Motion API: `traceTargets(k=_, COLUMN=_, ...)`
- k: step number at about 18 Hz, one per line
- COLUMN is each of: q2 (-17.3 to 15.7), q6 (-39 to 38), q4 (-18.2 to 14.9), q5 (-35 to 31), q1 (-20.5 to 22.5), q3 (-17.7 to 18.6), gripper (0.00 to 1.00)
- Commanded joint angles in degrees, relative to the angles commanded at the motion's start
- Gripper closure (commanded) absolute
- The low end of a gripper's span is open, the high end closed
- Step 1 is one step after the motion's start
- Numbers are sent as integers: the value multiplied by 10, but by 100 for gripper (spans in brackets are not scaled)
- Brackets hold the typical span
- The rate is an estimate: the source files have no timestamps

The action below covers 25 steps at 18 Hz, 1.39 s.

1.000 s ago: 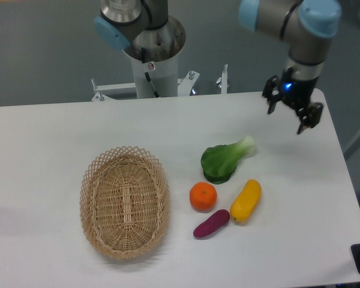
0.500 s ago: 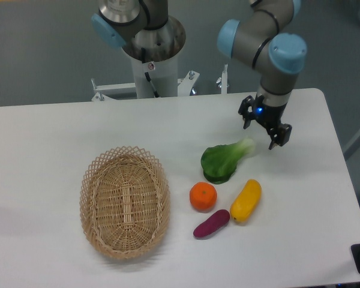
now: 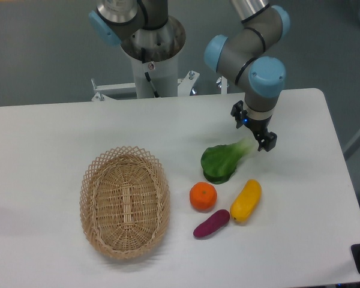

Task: Pick up the green vegetable from the table
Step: 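Lower the gripper onto the bok choy stem and close it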

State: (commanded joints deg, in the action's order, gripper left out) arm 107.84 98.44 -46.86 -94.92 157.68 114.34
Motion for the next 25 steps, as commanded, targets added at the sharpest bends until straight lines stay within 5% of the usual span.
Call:
traceTargets(k=5, q2=10, q6=-1, q4=5, q5=1, q1=0, q3=-2, gripper=1)
traceTargets(k=8, q2=8, q6=-6, q4=5, q5=2, q1=0, q3=-3, gripper=28)
traceTargets(k=13, q2=4, q6=-7, q4=5, q5=3, q1=2, q3=-7, gripper=50)
traceTargets(k=25, q2=3, q6=-6, q4=5, q5=4, q1=3, q3=-17, gripper=71)
